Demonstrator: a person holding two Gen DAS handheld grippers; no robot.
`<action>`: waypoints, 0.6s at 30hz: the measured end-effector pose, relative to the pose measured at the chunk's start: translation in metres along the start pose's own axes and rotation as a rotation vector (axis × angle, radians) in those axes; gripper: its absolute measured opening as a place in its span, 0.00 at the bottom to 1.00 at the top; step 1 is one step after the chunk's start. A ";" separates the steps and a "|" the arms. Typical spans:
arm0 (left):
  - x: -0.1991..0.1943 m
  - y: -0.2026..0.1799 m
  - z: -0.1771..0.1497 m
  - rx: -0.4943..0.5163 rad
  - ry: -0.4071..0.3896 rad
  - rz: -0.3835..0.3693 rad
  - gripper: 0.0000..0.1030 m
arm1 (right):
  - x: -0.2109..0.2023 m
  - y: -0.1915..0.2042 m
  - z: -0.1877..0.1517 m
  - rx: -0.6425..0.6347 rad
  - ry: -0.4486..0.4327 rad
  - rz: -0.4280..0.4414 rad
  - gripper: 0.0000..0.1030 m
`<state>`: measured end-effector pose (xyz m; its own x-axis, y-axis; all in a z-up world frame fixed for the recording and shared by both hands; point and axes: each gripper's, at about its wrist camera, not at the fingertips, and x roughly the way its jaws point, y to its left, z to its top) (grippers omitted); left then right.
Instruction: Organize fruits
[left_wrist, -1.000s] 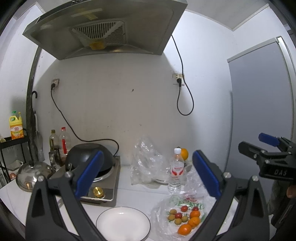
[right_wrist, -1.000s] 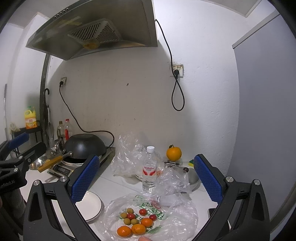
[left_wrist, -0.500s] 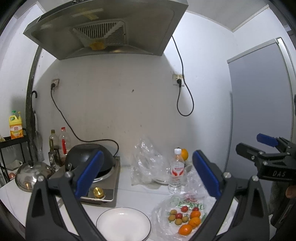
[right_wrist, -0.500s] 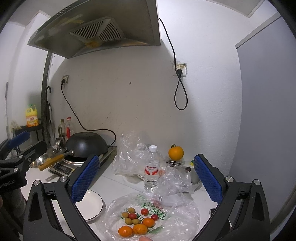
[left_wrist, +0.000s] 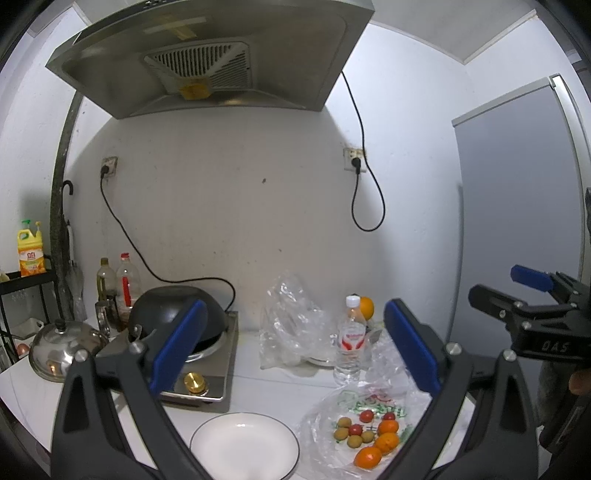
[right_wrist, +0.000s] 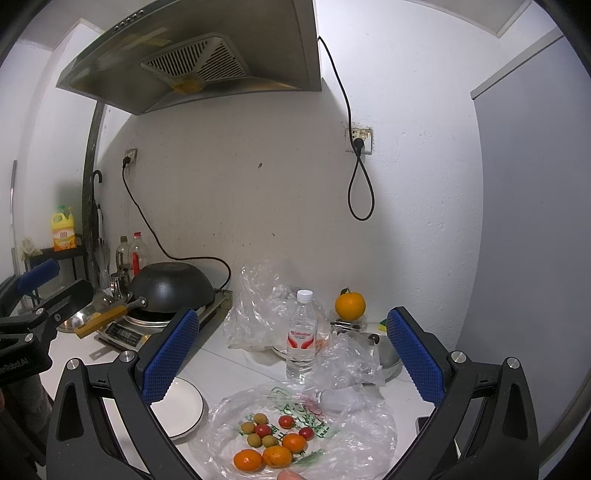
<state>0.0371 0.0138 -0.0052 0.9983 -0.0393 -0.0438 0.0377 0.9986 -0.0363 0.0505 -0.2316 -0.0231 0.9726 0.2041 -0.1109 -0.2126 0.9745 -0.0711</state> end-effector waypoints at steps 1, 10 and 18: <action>0.000 -0.001 0.000 0.001 0.001 0.000 0.95 | 0.000 0.000 -0.001 0.000 0.001 -0.001 1.00; 0.002 -0.012 -0.005 0.035 0.022 -0.014 0.95 | -0.004 -0.006 -0.004 -0.023 0.002 -0.008 1.00; 0.015 -0.036 -0.027 0.080 0.100 -0.040 0.95 | -0.001 -0.028 -0.027 -0.017 0.043 0.001 0.99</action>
<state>0.0499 -0.0240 -0.0313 0.9865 -0.0789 -0.1434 0.0853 0.9956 0.0394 0.0531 -0.2616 -0.0480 0.9676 0.2006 -0.1533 -0.2156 0.9725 -0.0882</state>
